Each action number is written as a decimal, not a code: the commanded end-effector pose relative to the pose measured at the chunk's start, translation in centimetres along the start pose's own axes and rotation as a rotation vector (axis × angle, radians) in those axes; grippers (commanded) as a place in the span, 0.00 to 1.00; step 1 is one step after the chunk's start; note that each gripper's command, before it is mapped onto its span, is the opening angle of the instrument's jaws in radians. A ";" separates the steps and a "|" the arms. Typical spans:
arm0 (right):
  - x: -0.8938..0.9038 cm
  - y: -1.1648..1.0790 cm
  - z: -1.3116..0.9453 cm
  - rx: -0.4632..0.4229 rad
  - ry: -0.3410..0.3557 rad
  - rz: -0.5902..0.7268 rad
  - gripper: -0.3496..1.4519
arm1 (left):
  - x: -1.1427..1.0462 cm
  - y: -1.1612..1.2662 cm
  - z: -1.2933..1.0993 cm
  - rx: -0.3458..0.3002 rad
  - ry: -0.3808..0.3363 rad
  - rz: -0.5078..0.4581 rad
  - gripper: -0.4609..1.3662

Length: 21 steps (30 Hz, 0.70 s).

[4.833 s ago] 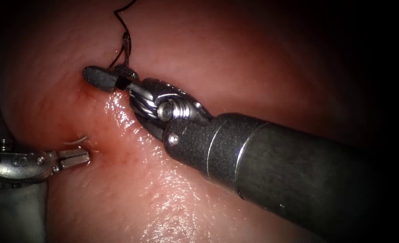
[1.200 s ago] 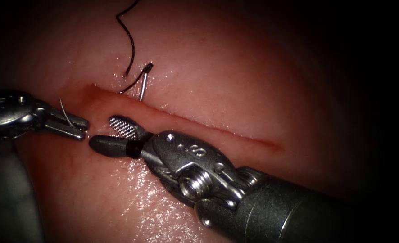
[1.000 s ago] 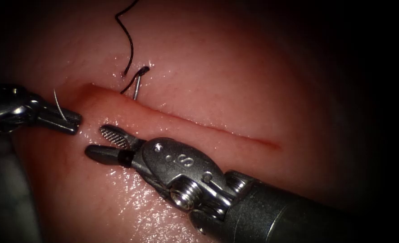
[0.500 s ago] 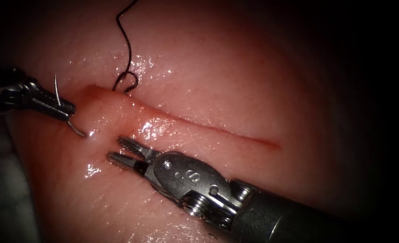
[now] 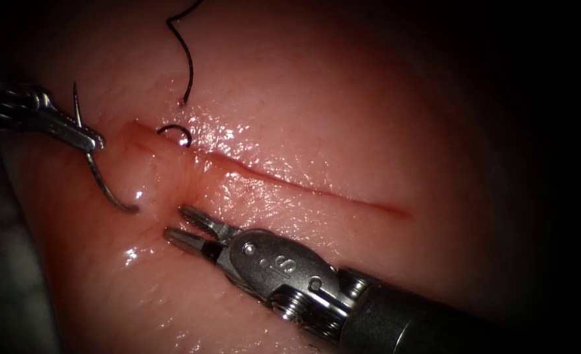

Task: Wound Closure
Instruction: Use the left gripper to pull the needle through the tissue

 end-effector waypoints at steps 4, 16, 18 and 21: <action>-0.01 0.02 0.00 -0.006 -0.003 -0.001 0.12 | -0.01 0.04 0.00 -0.024 -0.016 -0.085 0.06; 0.00 0.05 0.03 -0.010 -0.004 0.001 0.09 | -0.09 0.23 0.01 -0.043 -0.090 -0.141 0.06; 0.00 0.05 0.03 -0.011 -0.004 0.001 0.09 | -0.12 0.30 0.01 -0.056 -0.104 -0.146 0.06; 0.00 0.06 0.03 -0.011 -0.007 0.001 0.09 | -0.15 0.37 0.01 -0.069 -0.117 -0.152 0.06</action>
